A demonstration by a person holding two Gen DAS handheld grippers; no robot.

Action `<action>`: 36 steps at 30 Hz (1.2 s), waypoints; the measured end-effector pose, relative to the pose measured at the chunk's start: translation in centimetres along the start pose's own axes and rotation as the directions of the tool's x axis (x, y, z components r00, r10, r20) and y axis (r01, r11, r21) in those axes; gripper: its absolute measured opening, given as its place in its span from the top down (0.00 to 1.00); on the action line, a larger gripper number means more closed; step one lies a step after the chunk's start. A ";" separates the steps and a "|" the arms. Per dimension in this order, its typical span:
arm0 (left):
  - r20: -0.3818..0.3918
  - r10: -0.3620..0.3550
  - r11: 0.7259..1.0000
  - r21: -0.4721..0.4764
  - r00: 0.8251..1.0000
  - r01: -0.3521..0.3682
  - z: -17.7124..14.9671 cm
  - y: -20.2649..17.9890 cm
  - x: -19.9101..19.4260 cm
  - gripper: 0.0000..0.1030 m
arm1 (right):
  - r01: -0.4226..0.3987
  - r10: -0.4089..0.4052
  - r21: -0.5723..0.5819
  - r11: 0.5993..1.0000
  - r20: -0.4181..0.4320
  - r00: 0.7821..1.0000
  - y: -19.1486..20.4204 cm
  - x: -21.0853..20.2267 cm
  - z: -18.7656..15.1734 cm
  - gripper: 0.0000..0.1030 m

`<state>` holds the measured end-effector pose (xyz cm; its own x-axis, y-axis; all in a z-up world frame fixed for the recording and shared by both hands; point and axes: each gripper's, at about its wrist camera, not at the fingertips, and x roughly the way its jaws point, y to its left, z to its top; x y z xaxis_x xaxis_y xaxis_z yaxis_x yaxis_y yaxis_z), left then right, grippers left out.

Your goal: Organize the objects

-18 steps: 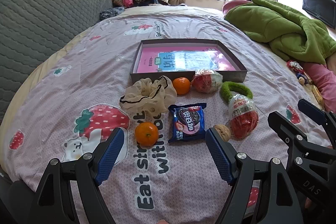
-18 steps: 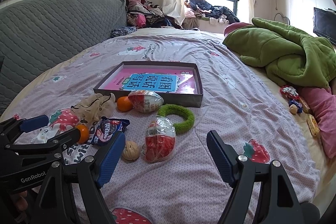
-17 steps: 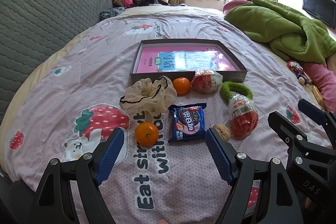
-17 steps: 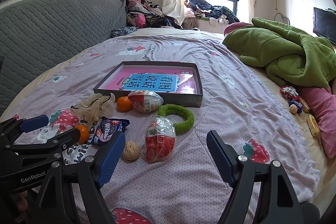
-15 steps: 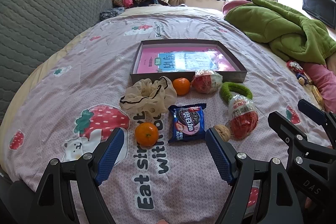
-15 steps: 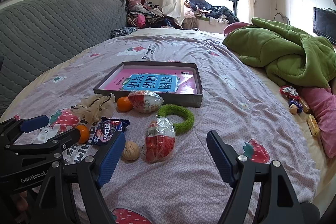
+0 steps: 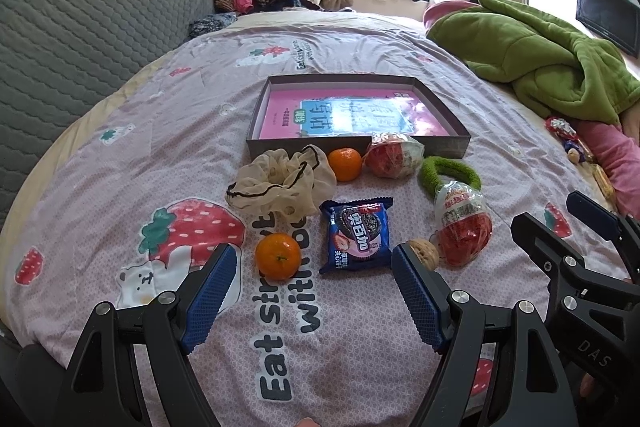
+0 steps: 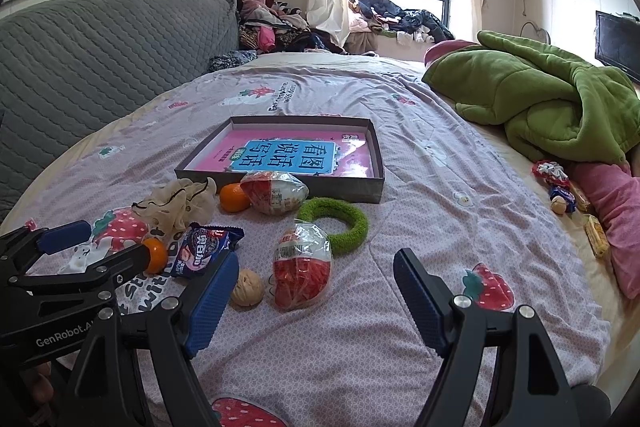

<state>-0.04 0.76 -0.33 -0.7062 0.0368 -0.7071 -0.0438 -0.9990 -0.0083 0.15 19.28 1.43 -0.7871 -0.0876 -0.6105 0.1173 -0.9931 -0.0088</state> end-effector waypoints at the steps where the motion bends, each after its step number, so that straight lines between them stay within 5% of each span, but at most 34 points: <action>1: -0.002 -0.002 1.000 0.001 1.000 0.002 0.0 0.0 0.1 0.21 | -0.001 0.001 -0.001 1.000 -0.003 1.000 0.0 0.1 0.0 0.23; 18: -0.052 -0.054 0.999 0.000 0.997 0.054 0.1 -0.5 3.1 0.22 | -0.009 0.011 0.030 1.000 -0.053 0.999 -0.8 2.3 -0.6 0.23; 36: -0.172 -0.142 0.990 -0.030 0.975 0.138 2.0 -1.1 8.3 0.22 | 0.010 -0.004 0.055 0.998 -0.119 0.993 -1.8 5.1 -0.2 0.23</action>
<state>-7.30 2.26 -4.76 -0.5605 0.1730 -0.8099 -0.1202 -0.9846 -0.1271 -3.95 20.67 -1.84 -0.7103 -0.0738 -0.7001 0.0757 -0.9967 0.0283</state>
